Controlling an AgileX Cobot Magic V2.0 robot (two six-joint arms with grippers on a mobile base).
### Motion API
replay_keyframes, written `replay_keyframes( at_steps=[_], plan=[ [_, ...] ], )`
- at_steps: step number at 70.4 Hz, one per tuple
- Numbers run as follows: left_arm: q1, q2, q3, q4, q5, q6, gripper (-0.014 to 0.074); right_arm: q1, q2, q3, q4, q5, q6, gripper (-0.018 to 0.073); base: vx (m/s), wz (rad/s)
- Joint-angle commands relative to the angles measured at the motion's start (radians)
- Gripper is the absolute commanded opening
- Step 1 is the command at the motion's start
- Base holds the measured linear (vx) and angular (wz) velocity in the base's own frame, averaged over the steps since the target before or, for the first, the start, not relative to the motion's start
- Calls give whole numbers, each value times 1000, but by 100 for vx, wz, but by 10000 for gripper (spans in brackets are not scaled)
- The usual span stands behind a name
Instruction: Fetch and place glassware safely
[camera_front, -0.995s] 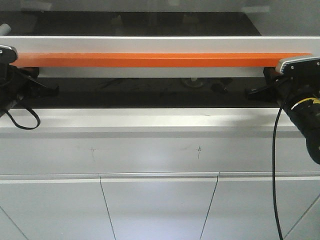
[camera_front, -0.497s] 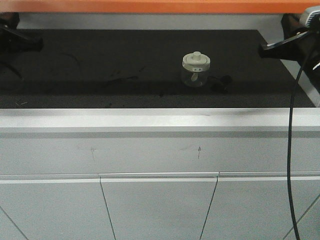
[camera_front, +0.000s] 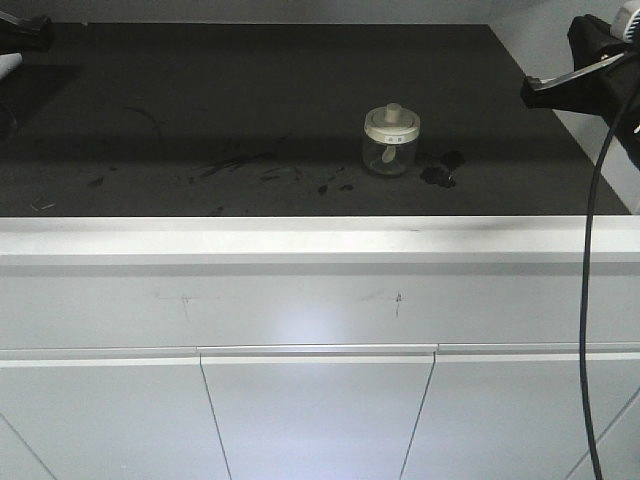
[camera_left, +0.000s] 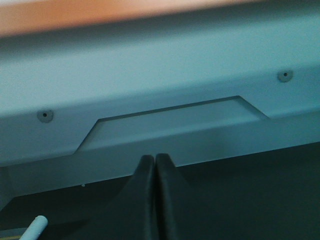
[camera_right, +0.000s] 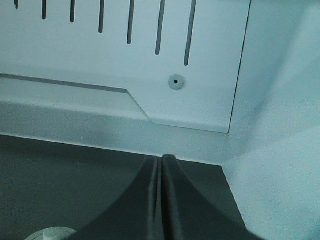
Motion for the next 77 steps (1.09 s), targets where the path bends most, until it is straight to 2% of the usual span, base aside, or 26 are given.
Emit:
replay_keyframes(
  at_steps=[1,9,19,27,37,52,63,77],
  plan=[
    [-2,-66,-32,-4,-24,-3,-7,1,-76,-29,-11,-20,3,-1,0,0],
    [-2,-107,-17,-4,37,-10,-7,1,-126,-29,-11,68,12,-1,0,0],
    [-2,-171,67,-4,40,-11,-7,1,-189,-20,-14,168,80,-1,0,0],
    [-2,-239,175,-4,28,-11,-7,1,-235,33,-20,153,107,-1,0,0],
    [-2,-335,320,-4,-3,-11,-7,1,-284,141,-69,103,115,-1,0,0],
    [-2,-477,502,-4,-4,-11,-7,1,-347,289,-152,16,183,-1,0,0],
    [-2,-565,623,-4,-4,-11,-7,1,-377,343,-224,5,192,-1,0,0],
    [-2,-668,751,-4,-4,-12,-7,1,-382,358,-249,4,248,-1,0,0]
  ],
)
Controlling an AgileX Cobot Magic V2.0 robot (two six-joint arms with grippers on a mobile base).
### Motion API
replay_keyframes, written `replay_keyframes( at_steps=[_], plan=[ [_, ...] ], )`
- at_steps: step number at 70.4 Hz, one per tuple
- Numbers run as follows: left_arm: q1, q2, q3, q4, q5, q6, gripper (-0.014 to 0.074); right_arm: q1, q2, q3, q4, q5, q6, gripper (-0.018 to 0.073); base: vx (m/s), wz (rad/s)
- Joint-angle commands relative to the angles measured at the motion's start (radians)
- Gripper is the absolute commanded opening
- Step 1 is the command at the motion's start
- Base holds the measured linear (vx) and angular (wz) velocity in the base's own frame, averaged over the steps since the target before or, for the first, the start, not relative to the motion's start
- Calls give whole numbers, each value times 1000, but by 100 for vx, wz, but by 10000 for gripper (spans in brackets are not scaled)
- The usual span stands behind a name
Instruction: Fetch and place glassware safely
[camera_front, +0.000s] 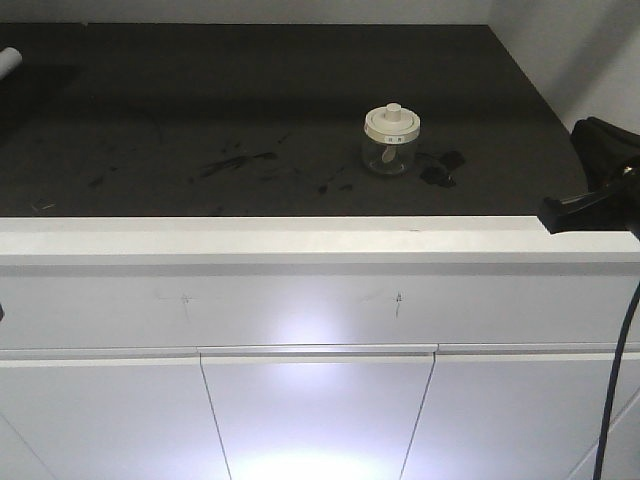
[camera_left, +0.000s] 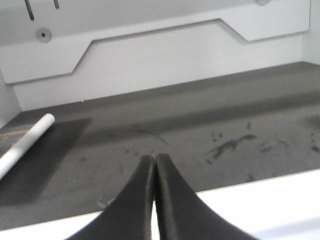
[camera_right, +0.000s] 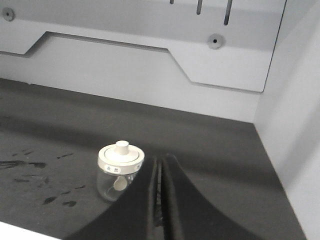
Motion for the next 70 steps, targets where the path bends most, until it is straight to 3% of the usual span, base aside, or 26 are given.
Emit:
replay_keyframes(
  at_steps=[1,37,50,60,70],
  plan=[
    [-2,-48,24,-5,-80,-9,-7,1,-23,-24,-3,-80,22,-1,0,0],
    [-2,-106,84,-5,-61,-8,-7,2,-16,-26,-2,-79,33,28,0,0],
    [-2,-106,87,-5,-44,-8,-7,3,56,-83,-11,-77,75,206,0,0],
    [-2,-106,87,-5,-44,-8,-7,3,128,-166,-104,-78,126,404,0,0],
    [-2,-106,87,-5,-43,-8,-7,3,212,-270,-162,-83,186,507,0,0]
  ],
)
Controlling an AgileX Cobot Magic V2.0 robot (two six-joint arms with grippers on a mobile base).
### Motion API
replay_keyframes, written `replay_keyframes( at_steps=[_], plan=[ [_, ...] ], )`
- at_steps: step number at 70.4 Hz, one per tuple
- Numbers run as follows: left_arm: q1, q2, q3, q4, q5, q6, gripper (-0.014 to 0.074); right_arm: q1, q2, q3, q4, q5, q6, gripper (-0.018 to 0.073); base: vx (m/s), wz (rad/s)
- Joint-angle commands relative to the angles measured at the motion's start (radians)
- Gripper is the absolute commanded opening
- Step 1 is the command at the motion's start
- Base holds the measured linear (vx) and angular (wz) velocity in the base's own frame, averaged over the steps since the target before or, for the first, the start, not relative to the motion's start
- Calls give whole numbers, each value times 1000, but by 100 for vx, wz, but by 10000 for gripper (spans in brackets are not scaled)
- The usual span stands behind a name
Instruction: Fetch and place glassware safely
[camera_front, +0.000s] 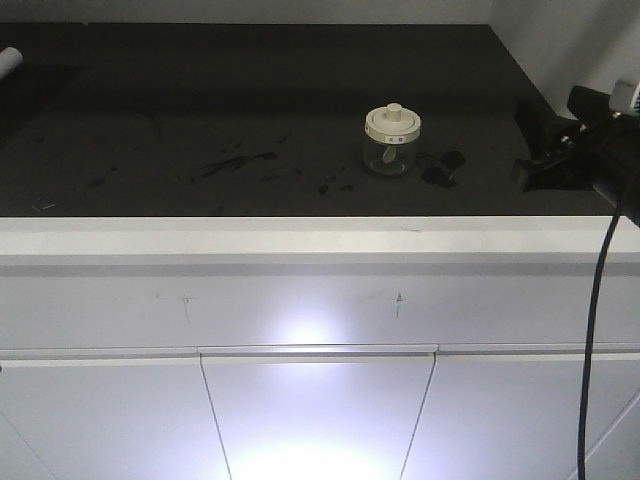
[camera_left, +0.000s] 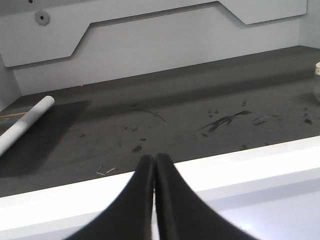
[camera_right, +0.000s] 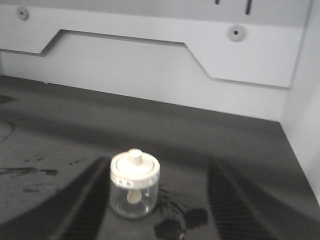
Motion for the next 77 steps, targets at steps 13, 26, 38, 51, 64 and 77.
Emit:
replay_keyframes(
  at_steps=[13,26,38,51,64,77],
  plan=[
    [-2,-2,-26,-5,-64,-8,-7,2,160,-218,-50,-76,84,513,0,0],
    [-2,-1,-26,-5,-63,-8,-7,2,318,-376,-149,-110,160,513,0,0],
    [-2,-1,-26,-5,-46,-8,-7,2,466,-545,-245,-113,263,513,0,0],
    [-2,-1,-26,-5,3,-7,-7,61,607,-733,-331,-74,301,513,0,0],
    [-2,-1,-26,-5,-1,-7,-7,113,740,-917,-293,22,329,513,0,0],
    [-2,-1,-26,-5,-1,-7,-7,119,842,-1025,-293,43,339,513,0,0]
  ],
)
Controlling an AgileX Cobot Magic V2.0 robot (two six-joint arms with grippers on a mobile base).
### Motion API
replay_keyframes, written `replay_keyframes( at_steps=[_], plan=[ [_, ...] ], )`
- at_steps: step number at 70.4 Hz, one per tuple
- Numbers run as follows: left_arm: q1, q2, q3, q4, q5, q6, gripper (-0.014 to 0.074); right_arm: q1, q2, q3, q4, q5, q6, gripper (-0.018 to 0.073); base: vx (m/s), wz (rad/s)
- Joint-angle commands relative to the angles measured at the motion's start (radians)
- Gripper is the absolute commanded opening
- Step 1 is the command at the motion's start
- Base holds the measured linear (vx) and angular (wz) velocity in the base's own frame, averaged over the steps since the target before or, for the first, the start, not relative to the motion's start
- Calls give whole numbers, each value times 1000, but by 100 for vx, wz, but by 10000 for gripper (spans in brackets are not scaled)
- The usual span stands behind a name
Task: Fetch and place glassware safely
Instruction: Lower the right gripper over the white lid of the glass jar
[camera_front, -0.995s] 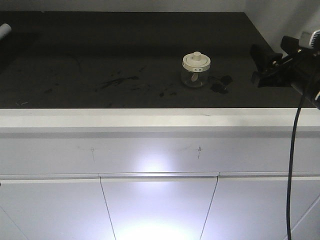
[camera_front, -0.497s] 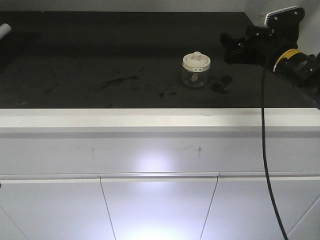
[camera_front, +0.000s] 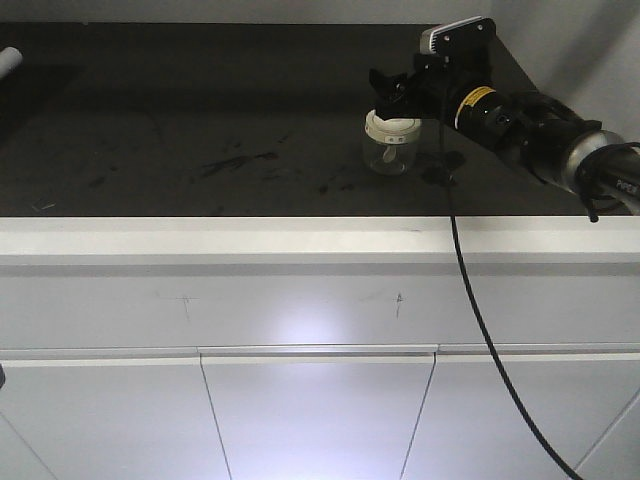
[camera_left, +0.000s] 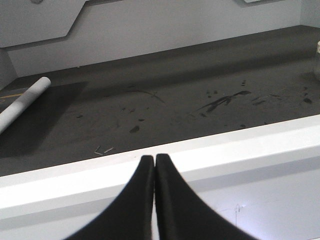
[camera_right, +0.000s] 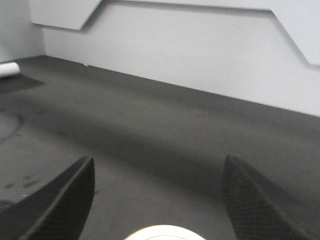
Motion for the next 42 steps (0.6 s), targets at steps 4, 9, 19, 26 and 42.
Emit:
replay_keyframes(
  at_steps=[4,9,19,26,42],
  plan=[
    [-2,-1,-26,-5,-69,-7,-7,0,-6,-90,30,-25,3,513,0,0],
    [-2,-1,-26,-5,-69,-7,-7,0,19,-105,32,-13,3,513,0,0],
    [-2,-1,-26,-5,-69,-7,-7,0,55,-109,33,-12,2,513,0,0],
    [-2,-1,-26,-5,-69,-7,-7,0,62,-108,33,-11,2,507,0,0],
    [-2,-1,-26,-5,-68,-7,-7,0,62,-107,33,-12,-1,354,0,0]
  ],
)
